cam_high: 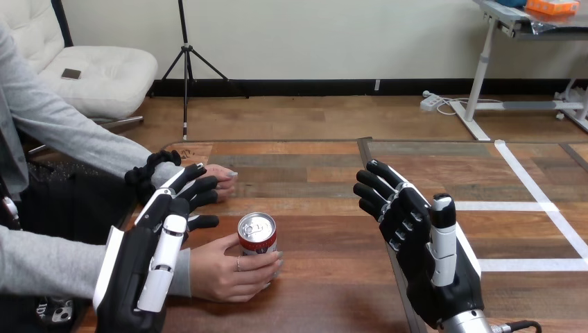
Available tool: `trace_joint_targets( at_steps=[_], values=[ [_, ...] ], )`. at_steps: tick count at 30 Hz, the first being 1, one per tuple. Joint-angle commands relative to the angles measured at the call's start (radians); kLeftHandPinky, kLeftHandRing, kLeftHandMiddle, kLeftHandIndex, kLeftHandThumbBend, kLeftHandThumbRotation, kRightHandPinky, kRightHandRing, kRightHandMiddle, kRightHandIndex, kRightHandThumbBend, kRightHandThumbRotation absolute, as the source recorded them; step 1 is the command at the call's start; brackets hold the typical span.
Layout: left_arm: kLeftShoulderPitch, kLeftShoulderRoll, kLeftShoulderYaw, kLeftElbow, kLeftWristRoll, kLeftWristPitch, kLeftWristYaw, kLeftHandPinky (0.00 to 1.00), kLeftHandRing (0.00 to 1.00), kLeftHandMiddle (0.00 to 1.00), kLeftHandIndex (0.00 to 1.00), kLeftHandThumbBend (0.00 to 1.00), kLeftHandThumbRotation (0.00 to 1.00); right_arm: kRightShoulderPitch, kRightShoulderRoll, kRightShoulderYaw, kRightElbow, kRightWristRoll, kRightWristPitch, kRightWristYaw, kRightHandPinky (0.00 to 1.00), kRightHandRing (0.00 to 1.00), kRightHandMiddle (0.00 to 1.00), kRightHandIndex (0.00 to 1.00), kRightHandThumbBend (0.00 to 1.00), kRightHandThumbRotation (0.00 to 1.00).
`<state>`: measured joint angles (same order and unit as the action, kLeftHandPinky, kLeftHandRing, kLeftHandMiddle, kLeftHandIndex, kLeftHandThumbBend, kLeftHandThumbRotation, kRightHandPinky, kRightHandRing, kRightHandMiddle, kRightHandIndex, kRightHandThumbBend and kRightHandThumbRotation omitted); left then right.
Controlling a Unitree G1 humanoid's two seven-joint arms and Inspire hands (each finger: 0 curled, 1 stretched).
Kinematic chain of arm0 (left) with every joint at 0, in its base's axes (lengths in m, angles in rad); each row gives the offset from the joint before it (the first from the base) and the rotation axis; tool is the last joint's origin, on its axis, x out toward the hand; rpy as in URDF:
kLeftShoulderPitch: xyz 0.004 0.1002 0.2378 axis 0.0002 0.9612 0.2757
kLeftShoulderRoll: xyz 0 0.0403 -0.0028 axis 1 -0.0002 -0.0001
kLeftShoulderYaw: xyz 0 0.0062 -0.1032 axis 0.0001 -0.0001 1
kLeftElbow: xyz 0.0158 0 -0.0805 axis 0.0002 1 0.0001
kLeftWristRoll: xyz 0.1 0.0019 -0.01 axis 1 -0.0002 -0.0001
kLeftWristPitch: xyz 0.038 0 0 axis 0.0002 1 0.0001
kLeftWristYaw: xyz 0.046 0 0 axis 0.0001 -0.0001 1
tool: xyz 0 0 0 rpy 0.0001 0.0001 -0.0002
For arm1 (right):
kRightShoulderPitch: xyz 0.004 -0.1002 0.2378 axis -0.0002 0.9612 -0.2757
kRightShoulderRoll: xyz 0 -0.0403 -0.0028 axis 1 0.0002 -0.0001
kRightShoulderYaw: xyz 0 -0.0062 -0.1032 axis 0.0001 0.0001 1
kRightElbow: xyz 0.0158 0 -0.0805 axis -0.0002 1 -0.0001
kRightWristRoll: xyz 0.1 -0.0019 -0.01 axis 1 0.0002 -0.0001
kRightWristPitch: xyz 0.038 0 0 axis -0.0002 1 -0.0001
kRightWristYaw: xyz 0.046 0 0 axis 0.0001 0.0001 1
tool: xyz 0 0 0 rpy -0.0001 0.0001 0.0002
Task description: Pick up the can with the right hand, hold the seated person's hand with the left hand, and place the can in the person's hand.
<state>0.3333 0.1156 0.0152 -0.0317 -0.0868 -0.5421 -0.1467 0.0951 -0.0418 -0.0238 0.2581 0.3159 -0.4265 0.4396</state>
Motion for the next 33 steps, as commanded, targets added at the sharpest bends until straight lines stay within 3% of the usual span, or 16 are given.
trace_joint_targets(
  at_steps=[1, 15, 19, 23, 33],
  values=[
    [-0.056, -0.021, 0.0, -0.003, -0.028, -0.004, -0.005, 0.69, 0.81, 0.81, 0.83, 0.21, 0.92, -0.031, 0.014, -0.002, -0.055, 0.012, 0.003, -0.002, 0.91, 0.87, 0.86, 0.86, 0.91, 1.0],
    [-0.05, -0.046, -0.008, -0.023, -0.051, 0.006, 0.006, 0.72, 0.81, 0.81, 0.83, 0.2, 0.89, -0.024, 0.023, 0.006, -0.049, 0.02, 0.014, 0.006, 0.89, 0.87, 0.86, 0.86, 0.91, 1.0],
    [-0.072, -0.074, -0.001, 0.025, -0.057, -0.081, 0.015, 0.69, 0.79, 0.79, 0.81, 0.17, 0.88, -0.021, 0.026, 0.009, -0.05, 0.015, 0.015, 0.001, 0.89, 0.87, 0.86, 0.86, 0.91, 1.0],
    [-0.083, -0.087, -0.004, 0.055, -0.08, -0.131, 0.007, 0.63, 0.77, 0.76, 0.77, 0.08, 0.87, -0.018, 0.026, 0.012, -0.049, 0.014, 0.013, 0.002, 0.88, 0.87, 0.86, 0.86, 0.91, 1.0],
    [-0.085, -0.104, -0.01, 0.081, -0.061, -0.166, 0.03, 0.62, 0.79, 0.78, 0.78, 0.09, 0.97, -0.013, 0.027, 0.015, -0.05, 0.013, 0.021, 0.006, 0.86, 0.86, 0.86, 0.86, 0.9, 1.0]
  ],
)
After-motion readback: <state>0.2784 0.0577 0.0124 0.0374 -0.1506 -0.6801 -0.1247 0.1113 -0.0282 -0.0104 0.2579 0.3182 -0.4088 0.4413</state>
